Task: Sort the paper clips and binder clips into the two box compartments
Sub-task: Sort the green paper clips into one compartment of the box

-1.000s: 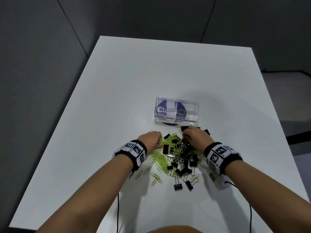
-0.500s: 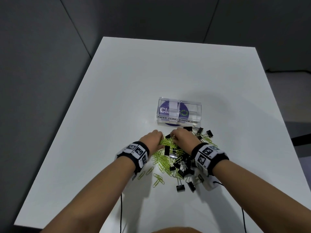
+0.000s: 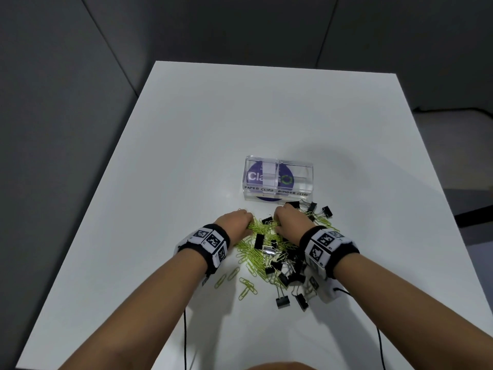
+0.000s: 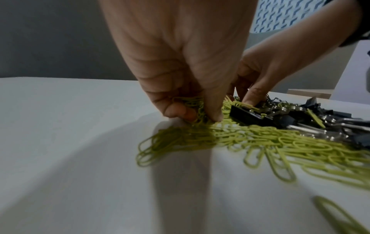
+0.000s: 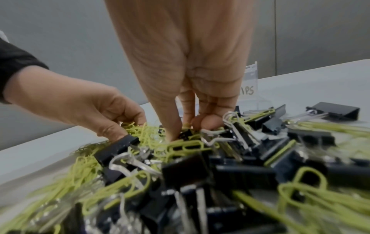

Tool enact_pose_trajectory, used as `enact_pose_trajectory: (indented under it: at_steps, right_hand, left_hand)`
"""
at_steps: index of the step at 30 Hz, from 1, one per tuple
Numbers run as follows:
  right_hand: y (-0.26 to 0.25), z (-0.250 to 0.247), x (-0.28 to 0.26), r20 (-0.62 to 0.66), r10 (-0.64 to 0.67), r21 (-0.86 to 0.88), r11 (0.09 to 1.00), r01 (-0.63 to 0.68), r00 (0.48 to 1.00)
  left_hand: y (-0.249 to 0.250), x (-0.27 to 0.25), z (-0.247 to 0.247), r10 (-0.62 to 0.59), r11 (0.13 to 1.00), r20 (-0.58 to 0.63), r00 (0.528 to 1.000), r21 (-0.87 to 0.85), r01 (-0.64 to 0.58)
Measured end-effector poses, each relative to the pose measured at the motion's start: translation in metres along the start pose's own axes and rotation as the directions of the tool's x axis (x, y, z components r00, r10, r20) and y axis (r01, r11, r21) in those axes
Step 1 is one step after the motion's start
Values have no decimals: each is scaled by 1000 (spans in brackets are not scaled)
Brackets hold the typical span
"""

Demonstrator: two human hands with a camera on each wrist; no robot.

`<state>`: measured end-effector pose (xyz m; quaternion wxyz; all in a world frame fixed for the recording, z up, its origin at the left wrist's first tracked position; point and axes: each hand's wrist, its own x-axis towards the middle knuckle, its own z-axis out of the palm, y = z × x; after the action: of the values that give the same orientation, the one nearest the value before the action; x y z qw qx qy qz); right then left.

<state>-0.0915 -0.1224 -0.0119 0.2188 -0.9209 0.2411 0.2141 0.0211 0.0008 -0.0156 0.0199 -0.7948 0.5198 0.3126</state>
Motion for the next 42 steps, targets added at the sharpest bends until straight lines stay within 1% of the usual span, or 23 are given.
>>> enact_pose_trajectory:
  at_steps: [4,7,9,13,17,19,22,24,32,34,37,38,40,42]
  right_hand:
    - [-6,-1,5,6,-5,-104,995,5,1000]
    - [-8,-1,7,11,-38,-167,985,39,999]
    - [-6,-2,7,8,-71,-178,981,71,997]
    - [4,-4,3,-14,-113,-108,988,111,994]
    - [7,-6,-5,-130,-156,-62,987,149,979]
    - [8,-6,-7,-140,-170,-32,985,167,975]
    - [5,-6,-10,-103,-159,37,986,164,982]
    - [4,-6,-11,-90,-149,48,987,154,985]
    - [11,-12,-16,-97,-35,165,985,51,995]
    - [15,-13,-18,-131,-30,218,974,58,991]
    - [18,-11,-19,-213,-51,293,949,114,976]
    - [18,-9,-19,-230,-51,290,950,118,972]
    - [18,-8,-18,-235,-39,226,969,94,971]
    - [18,-8,-16,-252,-31,206,975,85,967]
  left_hand:
    - [5,3,-3,-8,999,47,999,53,6]
    - [8,2,-2,-10,996,62,998,88,4]
    - [8,1,-2,-9,995,60,998,98,3]
    - [6,-1,-5,1,995,49,999,97,-6]
    - [5,-5,-5,32,998,-14,999,59,-32]
    - [4,-7,-5,34,999,-47,998,27,-33]
    - [2,-9,-5,31,998,-72,997,-43,-34]
    - [1,-11,-6,19,995,-68,997,-94,-26]
    - [-15,-25,-6,-63,976,-41,997,-210,53]
    - [-20,-30,-6,-91,975,-50,995,-207,79]
    - [-26,-33,-4,-123,978,-46,991,-178,113]
    - [-28,-33,-3,-131,980,-46,990,-156,122]
    - [-30,-31,-2,-143,984,-73,987,-121,133]
    - [-31,-30,-2,-150,982,-110,983,-128,136]
